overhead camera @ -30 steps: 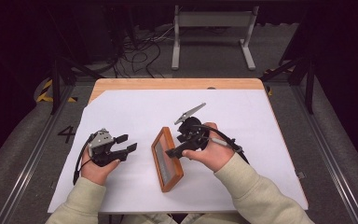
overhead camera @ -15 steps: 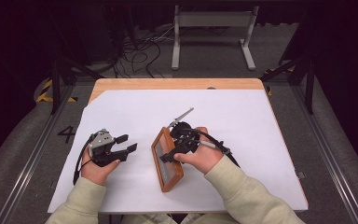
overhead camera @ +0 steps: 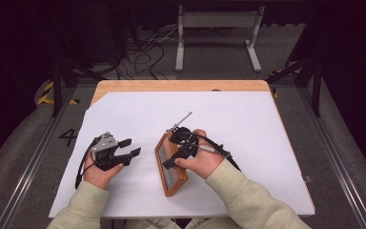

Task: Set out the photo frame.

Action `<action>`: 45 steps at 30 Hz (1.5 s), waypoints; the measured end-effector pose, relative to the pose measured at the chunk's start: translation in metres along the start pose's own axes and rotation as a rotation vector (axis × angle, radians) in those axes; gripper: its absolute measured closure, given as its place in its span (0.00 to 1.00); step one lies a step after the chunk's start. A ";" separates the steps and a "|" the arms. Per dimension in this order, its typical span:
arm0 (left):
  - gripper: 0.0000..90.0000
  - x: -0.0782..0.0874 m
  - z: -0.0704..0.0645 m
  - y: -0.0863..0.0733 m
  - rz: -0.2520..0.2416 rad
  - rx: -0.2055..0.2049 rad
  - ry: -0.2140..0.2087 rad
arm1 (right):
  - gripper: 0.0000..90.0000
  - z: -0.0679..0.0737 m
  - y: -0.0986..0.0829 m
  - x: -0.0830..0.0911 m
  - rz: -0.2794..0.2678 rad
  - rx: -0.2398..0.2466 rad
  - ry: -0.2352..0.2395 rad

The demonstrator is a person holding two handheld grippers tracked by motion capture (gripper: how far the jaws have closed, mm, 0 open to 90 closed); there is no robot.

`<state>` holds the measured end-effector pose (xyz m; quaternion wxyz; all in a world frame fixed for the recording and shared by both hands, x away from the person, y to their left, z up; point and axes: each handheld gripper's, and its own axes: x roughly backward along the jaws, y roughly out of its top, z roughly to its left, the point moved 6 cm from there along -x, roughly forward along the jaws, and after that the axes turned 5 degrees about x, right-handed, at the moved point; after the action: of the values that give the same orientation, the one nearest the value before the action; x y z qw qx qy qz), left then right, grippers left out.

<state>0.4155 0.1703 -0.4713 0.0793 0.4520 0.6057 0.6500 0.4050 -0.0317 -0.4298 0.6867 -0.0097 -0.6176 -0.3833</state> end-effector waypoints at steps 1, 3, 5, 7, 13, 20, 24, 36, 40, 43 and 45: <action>0.50 0.000 0.000 0.000 0.001 0.002 -0.001 | 0.50 0.000 0.000 0.000 0.004 0.000 -0.005; 0.50 0.000 0.000 0.000 0.001 0.000 0.000 | 0.52 0.000 0.000 0.000 0.012 0.004 -0.019; 0.50 0.000 0.000 0.000 0.002 0.002 0.001 | 0.53 0.000 -0.001 0.000 0.020 0.004 -0.015; 0.50 0.000 0.000 0.000 0.003 0.001 0.003 | 0.54 0.001 -0.002 -0.001 0.034 -0.003 -0.009; 0.50 0.000 0.000 -0.001 0.004 -0.001 0.005 | 0.63 0.002 -0.003 0.000 0.029 -0.060 -0.013; 0.50 -0.001 0.000 -0.001 0.003 -0.001 0.008 | 0.70 0.001 -0.002 0.001 0.053 -0.066 -0.024; 0.50 0.000 0.000 -0.001 0.003 0.001 0.006 | 0.73 -0.001 -0.001 0.002 0.065 -0.081 -0.010; 0.50 0.001 0.001 0.000 -0.001 0.005 0.010 | 0.80 0.001 0.001 0.006 0.082 -0.073 0.043; 0.50 0.002 0.001 0.000 -0.001 0.002 0.009 | 0.80 0.000 -0.001 0.009 0.111 -0.031 0.017; 0.50 0.002 0.002 0.000 -0.003 0.000 0.015 | 0.80 -0.001 -0.002 0.012 0.123 -0.001 0.012; 0.50 0.002 0.002 0.000 -0.001 0.001 0.016 | 0.80 -0.003 -0.002 0.020 0.134 0.037 -0.007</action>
<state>0.4157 0.1726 -0.4708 0.0747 0.4467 0.6069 0.6532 0.4055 -0.0448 -0.4142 0.7086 -0.0396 -0.6250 -0.3250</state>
